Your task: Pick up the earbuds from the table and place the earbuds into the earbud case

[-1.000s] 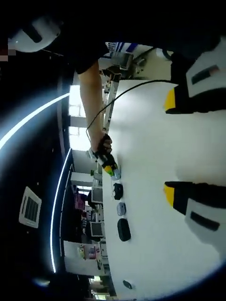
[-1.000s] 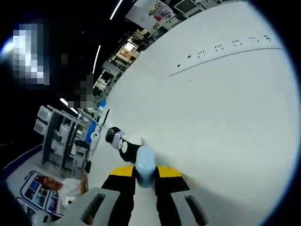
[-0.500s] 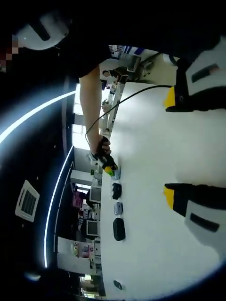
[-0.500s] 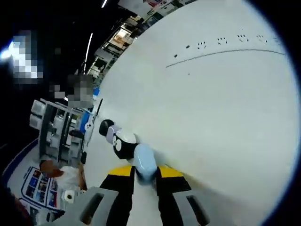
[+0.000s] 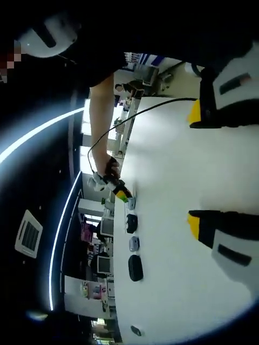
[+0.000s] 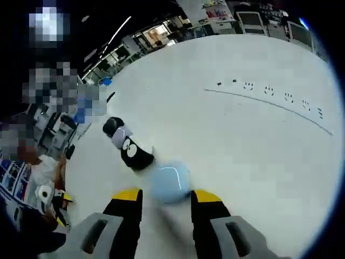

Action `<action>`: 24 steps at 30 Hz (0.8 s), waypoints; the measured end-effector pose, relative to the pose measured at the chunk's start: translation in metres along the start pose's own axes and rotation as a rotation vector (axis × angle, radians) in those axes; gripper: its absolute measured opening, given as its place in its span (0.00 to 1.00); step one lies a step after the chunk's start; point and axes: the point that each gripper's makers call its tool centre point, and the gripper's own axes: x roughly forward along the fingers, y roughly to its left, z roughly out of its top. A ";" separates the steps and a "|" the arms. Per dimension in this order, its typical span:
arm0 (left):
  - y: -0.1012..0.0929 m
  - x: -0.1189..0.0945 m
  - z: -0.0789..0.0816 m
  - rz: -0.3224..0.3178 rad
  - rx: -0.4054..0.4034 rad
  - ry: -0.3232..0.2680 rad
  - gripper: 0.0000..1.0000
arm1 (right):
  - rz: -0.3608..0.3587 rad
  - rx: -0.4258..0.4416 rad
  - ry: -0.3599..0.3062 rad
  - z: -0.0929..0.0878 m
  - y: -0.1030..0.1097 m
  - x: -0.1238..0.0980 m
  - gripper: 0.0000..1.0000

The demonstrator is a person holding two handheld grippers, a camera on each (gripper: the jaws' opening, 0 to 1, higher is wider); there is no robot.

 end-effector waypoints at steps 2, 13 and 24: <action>0.001 0.000 0.000 0.001 -0.002 0.001 0.62 | -0.078 -0.114 0.005 0.000 -0.006 -0.002 0.46; -0.001 0.001 -0.004 -0.008 0.009 0.016 0.62 | -0.304 -0.411 -0.031 0.002 0.000 0.014 0.49; -0.011 0.002 -0.008 -0.043 0.029 0.045 0.62 | -0.277 -0.468 0.022 0.008 -0.003 0.022 0.33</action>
